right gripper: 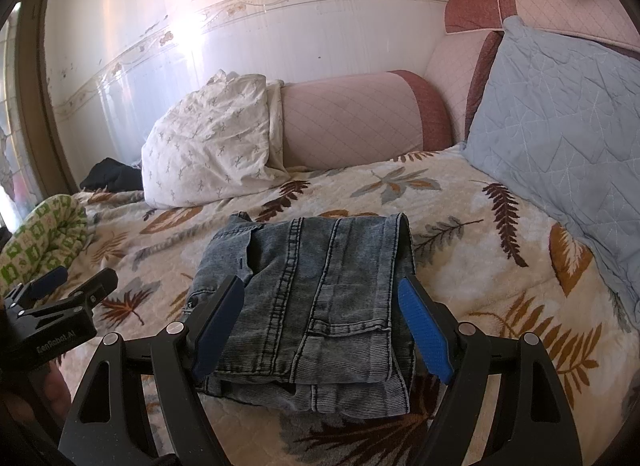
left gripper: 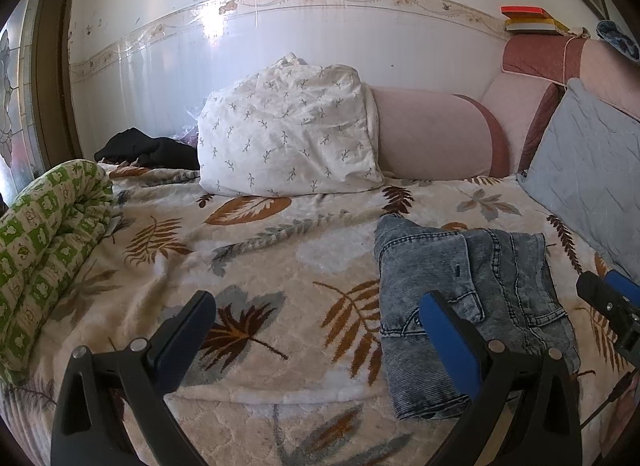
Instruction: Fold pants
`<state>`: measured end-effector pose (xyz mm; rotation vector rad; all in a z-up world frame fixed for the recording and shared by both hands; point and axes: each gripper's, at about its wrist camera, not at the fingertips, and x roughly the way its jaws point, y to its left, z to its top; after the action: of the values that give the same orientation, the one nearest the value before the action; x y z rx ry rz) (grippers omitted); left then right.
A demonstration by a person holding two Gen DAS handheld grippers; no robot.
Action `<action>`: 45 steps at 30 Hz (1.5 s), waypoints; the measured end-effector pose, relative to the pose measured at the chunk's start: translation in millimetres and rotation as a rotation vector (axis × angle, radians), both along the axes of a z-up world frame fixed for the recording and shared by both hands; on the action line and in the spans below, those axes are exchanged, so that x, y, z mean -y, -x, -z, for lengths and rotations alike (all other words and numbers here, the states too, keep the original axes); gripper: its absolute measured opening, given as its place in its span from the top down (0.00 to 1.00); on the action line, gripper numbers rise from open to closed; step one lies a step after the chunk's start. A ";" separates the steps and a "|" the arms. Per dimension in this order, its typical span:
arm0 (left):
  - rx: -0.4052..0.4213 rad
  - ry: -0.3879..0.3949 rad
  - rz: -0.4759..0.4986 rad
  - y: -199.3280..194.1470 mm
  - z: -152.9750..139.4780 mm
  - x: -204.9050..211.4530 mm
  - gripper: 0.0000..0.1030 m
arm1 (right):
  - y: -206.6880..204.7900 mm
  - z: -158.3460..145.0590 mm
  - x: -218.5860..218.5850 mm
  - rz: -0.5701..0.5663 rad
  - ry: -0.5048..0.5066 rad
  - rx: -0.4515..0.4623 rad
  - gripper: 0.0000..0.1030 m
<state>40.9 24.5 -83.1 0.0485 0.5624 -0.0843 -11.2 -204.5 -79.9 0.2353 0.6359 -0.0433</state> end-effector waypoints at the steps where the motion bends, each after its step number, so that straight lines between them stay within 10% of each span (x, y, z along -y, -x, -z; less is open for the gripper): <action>1: -0.001 -0.001 0.001 0.0 0.1 0.2 0.00 | -0.1 0.0 0.0 0.000 -0.001 0.000 0.23; 45: -0.014 0.025 -0.006 -4.0 1.3 -2.9 0.00 | -2.5 2.0 -1.8 -0.024 0.017 -0.004 0.23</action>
<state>45.0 27.4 -84.4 0.0214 0.5756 -0.0859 -8.7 -202.8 -82.0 0.2108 0.6419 -0.0266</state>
